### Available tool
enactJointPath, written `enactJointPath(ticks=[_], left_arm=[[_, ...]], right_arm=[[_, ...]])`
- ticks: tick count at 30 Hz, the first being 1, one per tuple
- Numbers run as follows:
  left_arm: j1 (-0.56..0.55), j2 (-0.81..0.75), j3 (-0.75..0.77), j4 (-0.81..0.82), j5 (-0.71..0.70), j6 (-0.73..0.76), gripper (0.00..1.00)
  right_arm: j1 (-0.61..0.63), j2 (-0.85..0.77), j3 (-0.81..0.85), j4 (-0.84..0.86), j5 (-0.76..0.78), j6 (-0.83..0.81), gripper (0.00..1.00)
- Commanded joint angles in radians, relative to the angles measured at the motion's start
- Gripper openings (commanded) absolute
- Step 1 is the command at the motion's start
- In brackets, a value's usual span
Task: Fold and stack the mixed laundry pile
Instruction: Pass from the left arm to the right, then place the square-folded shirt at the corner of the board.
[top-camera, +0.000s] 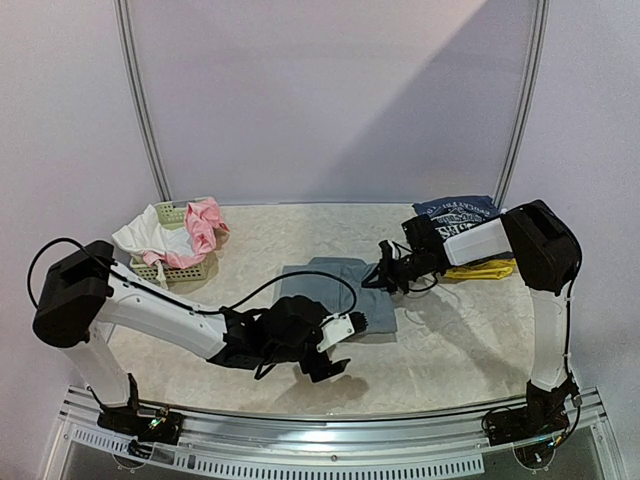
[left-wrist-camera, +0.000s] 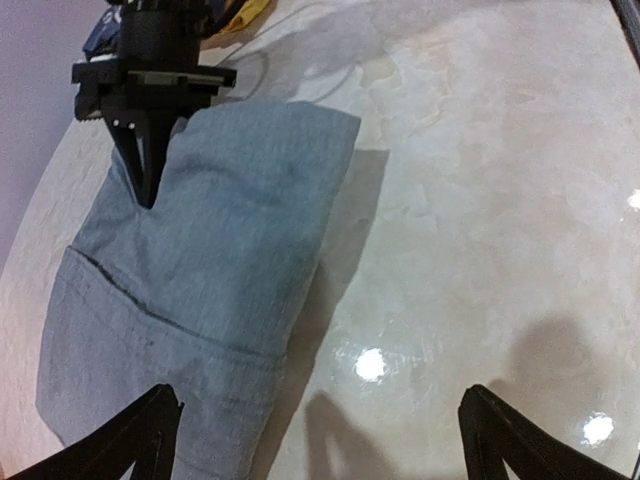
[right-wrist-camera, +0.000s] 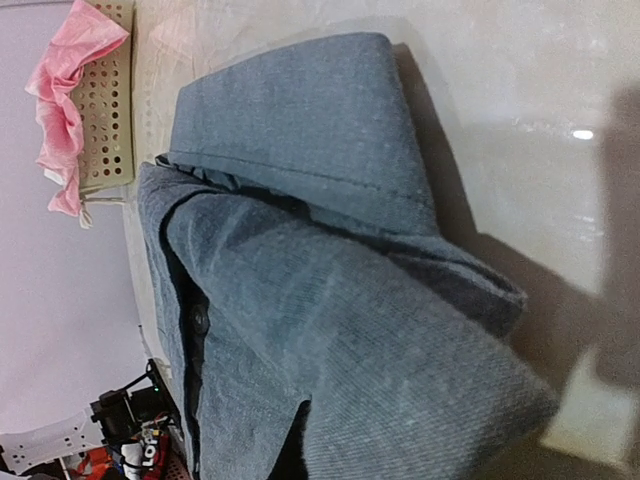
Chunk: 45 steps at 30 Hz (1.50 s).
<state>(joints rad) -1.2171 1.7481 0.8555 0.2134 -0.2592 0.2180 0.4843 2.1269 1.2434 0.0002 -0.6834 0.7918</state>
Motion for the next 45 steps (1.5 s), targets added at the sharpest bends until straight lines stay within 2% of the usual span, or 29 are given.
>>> enactJointPath(ticks=[1, 12, 19, 28, 45], left_arm=[[0.001, -0.075, -0.048, -0.003, -0.099, -0.071, 1.0], [0.042, -0.254, -0.17, -0.039, -0.209, -0.189, 1.0], [0.095, -0.323, -0.224, -0.03, -0.222, -0.253, 0.99], [0.105, -0.338, -0.238, -0.028, -0.211, -0.271, 0.99], [0.105, -0.329, -0.234, -0.03, -0.179, -0.282, 1.0]], right_arm=[[0.006, -0.033, 0.086, -0.26, 0.089, -0.157, 0.02], [0.004, -0.023, 0.3, -0.582, 0.245, -0.35, 0.02], [-0.014, -0.021, 0.45, -0.746, 0.347, -0.45, 0.01], [-0.064, -0.031, 0.614, -0.86, 0.434, -0.515, 0.0], [-0.144, -0.017, 0.93, -1.081, 0.506, -0.701, 0.0]])
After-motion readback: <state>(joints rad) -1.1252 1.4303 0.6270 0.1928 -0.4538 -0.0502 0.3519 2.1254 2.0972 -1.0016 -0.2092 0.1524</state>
